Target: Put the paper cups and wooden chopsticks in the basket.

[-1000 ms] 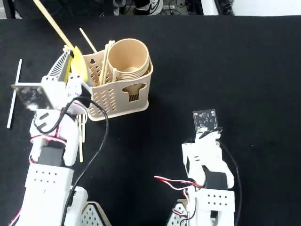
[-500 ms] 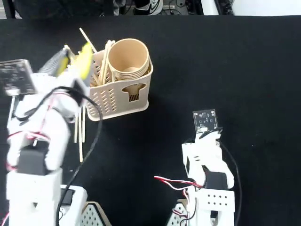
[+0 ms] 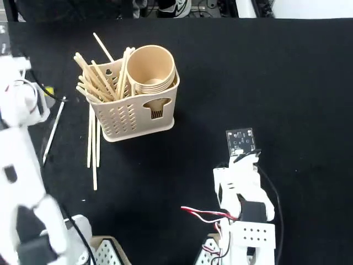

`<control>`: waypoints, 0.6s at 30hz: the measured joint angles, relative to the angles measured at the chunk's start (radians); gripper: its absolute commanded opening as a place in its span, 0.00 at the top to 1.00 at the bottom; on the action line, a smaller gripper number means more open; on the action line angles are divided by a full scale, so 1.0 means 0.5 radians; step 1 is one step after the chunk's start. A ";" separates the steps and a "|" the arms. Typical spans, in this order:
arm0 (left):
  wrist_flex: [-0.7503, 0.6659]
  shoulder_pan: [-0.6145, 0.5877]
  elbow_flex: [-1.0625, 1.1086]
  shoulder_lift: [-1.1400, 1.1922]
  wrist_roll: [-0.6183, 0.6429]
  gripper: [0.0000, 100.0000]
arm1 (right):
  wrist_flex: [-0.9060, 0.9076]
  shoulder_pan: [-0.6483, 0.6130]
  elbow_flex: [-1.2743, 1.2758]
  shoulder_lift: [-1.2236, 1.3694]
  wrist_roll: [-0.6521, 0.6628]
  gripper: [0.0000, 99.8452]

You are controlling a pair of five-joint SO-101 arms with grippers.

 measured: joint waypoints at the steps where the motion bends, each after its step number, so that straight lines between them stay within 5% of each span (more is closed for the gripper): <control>1: 0.006 -0.018 -0.003 0.110 -0.037 0.77 | 0.000 0.000 0.000 0.000 0.000 0.99; 8: -0.089 -0.021 -0.040 0.908 -0.338 0.77 | 0.000 0.000 0.000 0.000 0.000 0.99; 18: -0.470 -0.021 -0.242 1.814 -0.390 0.79 | 0.000 0.000 0.000 0.000 0.000 0.99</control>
